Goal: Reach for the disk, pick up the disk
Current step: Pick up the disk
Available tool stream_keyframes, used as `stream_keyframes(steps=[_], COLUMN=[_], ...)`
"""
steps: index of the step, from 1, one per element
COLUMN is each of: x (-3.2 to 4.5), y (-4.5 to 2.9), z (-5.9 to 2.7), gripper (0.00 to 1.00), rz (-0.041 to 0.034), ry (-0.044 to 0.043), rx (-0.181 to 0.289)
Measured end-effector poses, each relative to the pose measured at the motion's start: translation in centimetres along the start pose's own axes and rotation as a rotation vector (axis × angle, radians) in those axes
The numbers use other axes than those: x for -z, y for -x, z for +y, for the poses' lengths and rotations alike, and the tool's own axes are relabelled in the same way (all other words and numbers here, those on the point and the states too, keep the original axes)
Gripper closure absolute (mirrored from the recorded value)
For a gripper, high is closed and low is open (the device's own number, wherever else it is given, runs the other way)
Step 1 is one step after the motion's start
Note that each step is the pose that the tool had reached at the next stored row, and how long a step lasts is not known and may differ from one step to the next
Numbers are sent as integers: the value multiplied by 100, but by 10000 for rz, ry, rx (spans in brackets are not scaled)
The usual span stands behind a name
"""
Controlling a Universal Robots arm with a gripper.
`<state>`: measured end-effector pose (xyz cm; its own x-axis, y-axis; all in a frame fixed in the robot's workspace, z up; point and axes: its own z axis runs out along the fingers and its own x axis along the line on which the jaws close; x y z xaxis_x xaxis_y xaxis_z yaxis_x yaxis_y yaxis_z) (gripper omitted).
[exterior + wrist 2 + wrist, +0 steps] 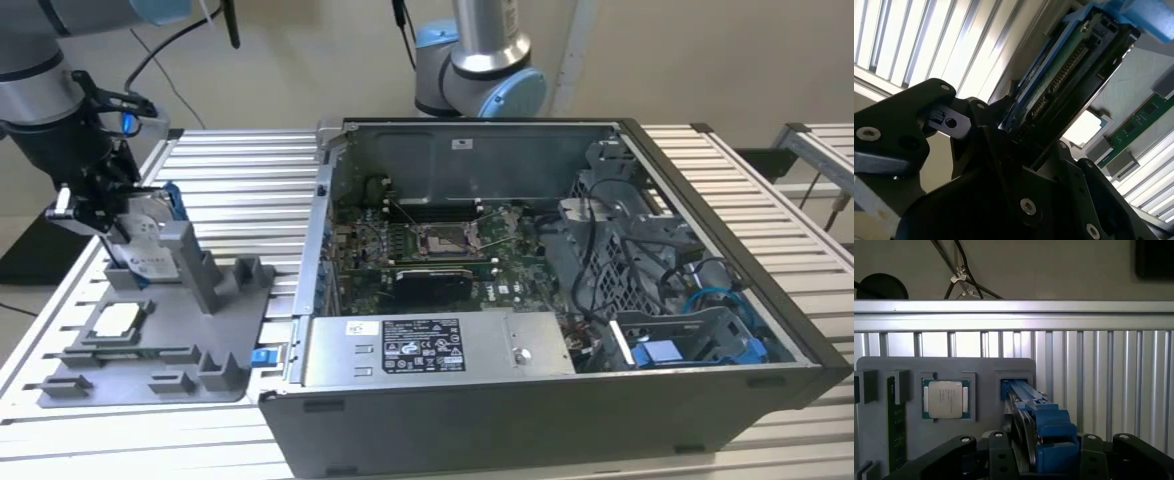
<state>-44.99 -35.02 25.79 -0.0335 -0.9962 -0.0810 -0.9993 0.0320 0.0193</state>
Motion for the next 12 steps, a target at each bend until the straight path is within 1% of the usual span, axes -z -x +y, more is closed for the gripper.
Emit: stream_keyframes(steps=[5,6,12], x=[1,1,3], y=[0,0,0], z=[0,0,0], gripper=[0,100,100], rz=[-4,-5,-7], ry=[1,1,-1], rx=[0,-1,0])
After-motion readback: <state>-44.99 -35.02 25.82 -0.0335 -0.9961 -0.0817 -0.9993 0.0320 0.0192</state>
